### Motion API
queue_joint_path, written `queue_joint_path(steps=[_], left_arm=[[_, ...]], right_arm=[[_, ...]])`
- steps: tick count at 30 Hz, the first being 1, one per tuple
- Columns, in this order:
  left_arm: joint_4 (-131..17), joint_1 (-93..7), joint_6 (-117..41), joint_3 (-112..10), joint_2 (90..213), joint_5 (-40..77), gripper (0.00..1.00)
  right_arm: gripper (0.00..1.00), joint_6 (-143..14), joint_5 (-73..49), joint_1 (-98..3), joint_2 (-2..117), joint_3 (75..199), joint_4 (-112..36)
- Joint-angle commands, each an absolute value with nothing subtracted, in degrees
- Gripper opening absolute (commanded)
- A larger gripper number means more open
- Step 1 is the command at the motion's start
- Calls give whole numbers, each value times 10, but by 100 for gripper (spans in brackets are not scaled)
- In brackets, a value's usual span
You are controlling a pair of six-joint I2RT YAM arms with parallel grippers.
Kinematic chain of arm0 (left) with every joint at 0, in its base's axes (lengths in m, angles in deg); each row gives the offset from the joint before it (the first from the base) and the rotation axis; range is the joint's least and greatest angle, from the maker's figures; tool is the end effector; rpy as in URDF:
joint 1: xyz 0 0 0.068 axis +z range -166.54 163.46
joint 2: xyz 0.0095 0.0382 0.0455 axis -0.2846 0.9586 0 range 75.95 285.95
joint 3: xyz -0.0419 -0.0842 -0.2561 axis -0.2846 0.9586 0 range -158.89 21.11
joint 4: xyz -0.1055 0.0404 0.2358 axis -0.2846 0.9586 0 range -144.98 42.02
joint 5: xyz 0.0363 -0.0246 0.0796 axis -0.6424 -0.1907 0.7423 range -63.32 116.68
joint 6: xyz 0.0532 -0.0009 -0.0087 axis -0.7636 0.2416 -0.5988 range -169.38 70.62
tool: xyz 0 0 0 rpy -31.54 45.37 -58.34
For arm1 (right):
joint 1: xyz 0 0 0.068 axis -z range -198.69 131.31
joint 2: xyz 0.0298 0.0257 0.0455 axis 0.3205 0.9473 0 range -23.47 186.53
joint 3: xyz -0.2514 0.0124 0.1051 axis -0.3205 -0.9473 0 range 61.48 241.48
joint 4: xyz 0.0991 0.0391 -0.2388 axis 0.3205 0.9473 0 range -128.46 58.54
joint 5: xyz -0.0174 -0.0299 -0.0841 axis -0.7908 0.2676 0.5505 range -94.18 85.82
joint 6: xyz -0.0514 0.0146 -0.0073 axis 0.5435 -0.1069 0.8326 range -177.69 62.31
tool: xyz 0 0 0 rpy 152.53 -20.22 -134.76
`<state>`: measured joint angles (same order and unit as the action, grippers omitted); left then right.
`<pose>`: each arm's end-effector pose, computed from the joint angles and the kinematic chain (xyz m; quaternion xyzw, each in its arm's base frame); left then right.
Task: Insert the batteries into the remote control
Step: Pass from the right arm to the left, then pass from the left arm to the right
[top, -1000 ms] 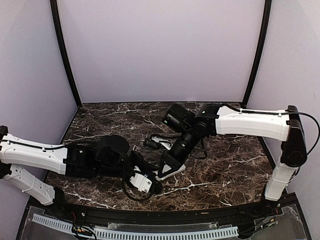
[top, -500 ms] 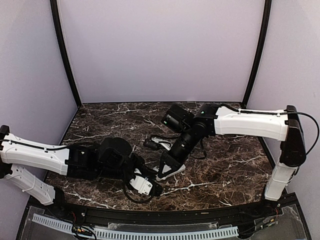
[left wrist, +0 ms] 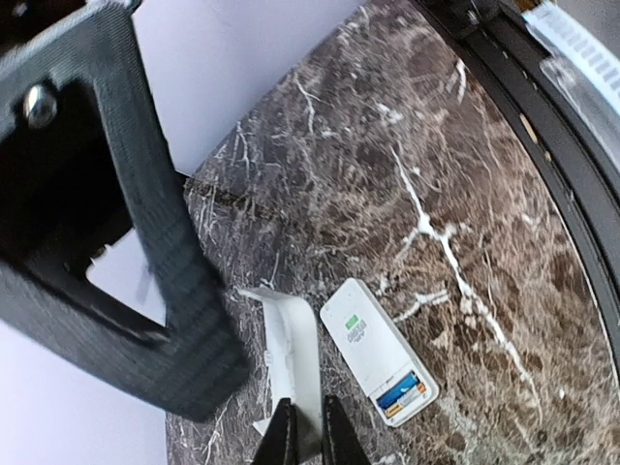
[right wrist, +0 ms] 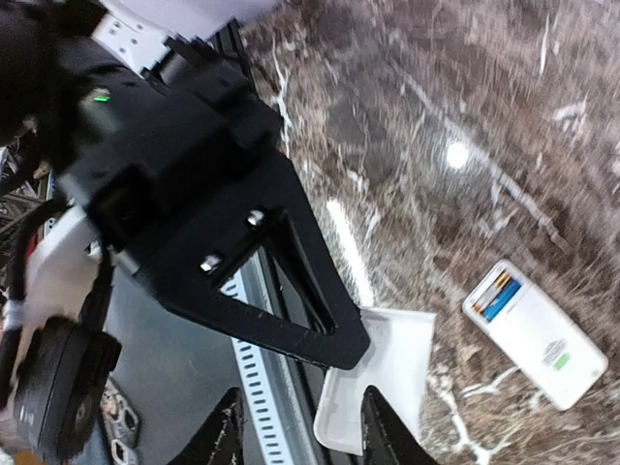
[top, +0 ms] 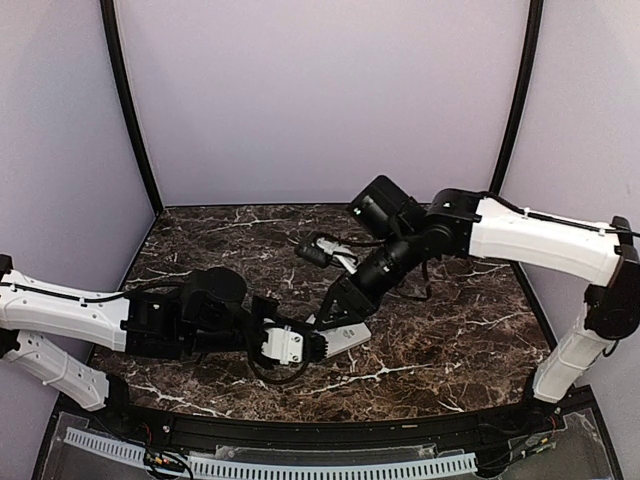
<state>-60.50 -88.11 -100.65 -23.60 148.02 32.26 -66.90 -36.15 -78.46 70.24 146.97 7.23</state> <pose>0.0935 -0.2698 0.2646 0.7135 0.4197 -0.0589 0.5580 0.1598 0.3115 0.3170 -0.4674 0.7900 0.3845 0.0973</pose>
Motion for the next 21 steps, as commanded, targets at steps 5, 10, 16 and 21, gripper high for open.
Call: queue_joint_path(steps=[5, 10, 16, 21], left_arm=[[-777, -882, -757, -206, 1424, 284, 0], [-901, -881, -639, -191, 1397, 259, 0], [-969, -882, -606, -186, 1396, 212, 0], [-949, -882, -637, -190, 1397, 243, 0]], right_arm=[[48, -619, -315, -735, 499, 1356, -162], [59, -634, -359, -712, 410, 1210, -398], [59, -644, -406, -713, 424, 1173, -472], [57, -632, -418, -712, 440, 1192, -426]])
